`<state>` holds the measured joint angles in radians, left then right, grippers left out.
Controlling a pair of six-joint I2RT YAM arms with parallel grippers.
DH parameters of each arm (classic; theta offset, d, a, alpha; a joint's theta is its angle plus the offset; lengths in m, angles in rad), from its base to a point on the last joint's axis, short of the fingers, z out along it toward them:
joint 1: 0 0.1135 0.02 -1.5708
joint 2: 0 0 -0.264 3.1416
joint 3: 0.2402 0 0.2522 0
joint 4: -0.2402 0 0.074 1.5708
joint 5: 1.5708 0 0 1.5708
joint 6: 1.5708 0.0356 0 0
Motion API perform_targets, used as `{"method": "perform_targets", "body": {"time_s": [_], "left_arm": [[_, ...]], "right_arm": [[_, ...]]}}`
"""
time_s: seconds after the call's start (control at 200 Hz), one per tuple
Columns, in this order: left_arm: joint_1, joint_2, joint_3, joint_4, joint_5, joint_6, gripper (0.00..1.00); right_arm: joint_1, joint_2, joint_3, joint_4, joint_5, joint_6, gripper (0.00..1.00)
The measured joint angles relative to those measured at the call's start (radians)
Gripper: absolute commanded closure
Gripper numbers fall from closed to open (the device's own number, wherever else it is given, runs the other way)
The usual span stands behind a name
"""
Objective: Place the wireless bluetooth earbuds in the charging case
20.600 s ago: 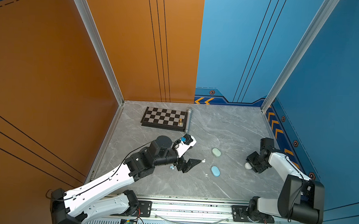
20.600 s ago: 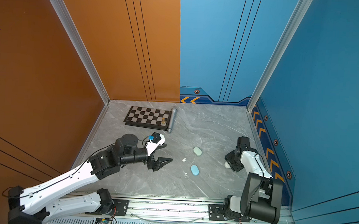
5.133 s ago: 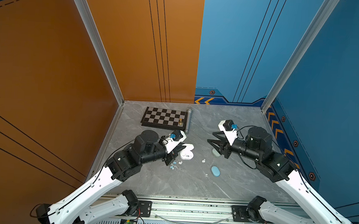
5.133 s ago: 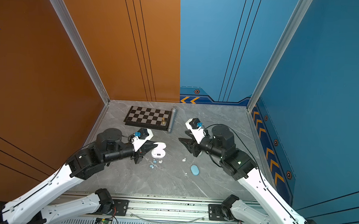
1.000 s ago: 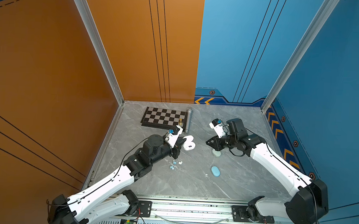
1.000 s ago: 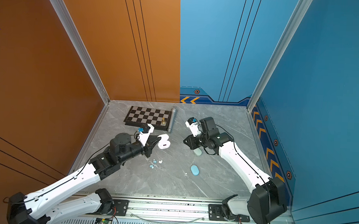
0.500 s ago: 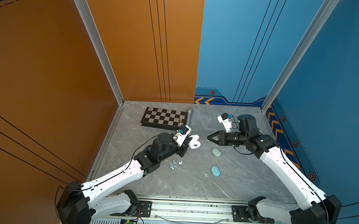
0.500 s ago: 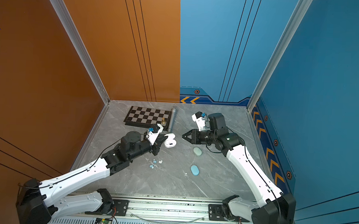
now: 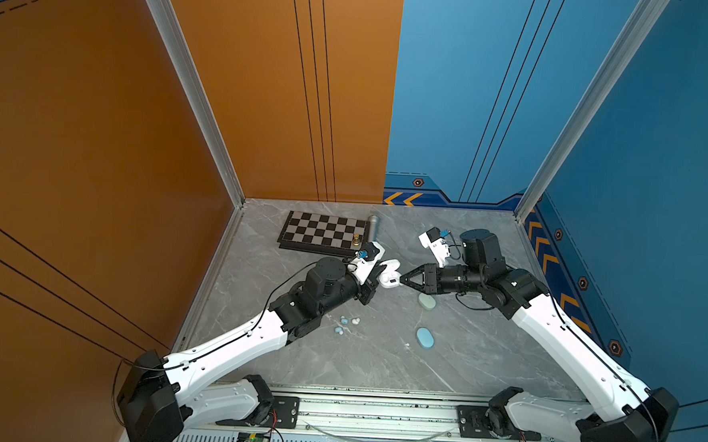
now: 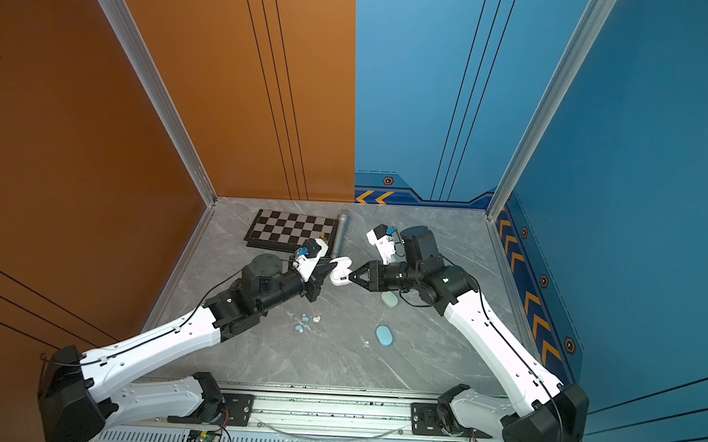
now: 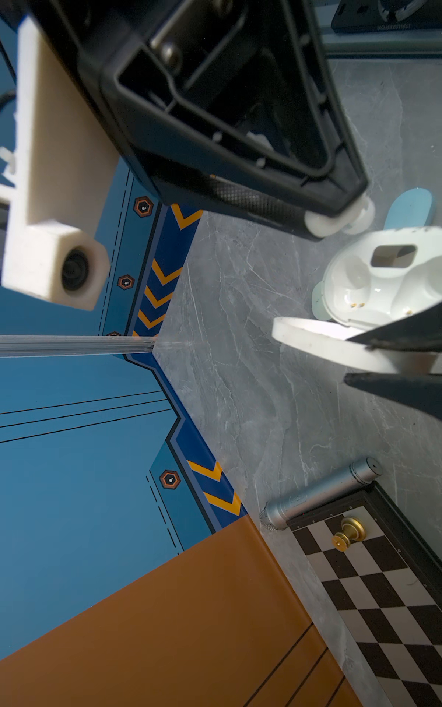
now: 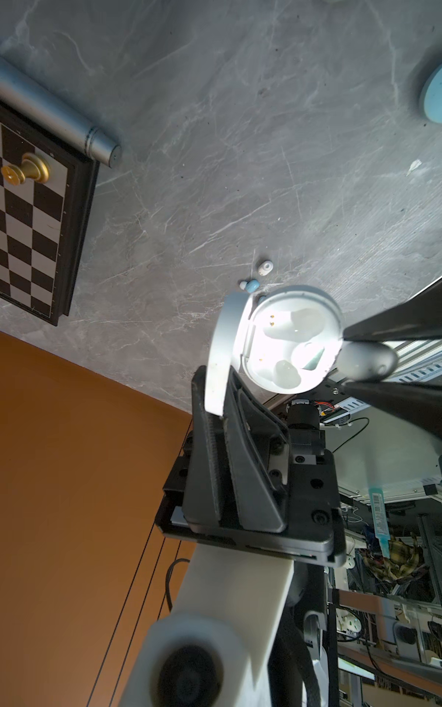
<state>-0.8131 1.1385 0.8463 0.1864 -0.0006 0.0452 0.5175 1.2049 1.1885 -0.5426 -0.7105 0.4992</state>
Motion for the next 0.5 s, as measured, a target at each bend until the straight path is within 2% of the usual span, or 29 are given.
{"method": "perform_targets", "body": {"time_s": [0.501], "left_arm": [[-0.021,0.001,0.004,0.005,0.0,0.026,1.0]], "right_arm": [[0.001,0.019,0.045,-0.016,0.034,-0.028,0.79]]}}
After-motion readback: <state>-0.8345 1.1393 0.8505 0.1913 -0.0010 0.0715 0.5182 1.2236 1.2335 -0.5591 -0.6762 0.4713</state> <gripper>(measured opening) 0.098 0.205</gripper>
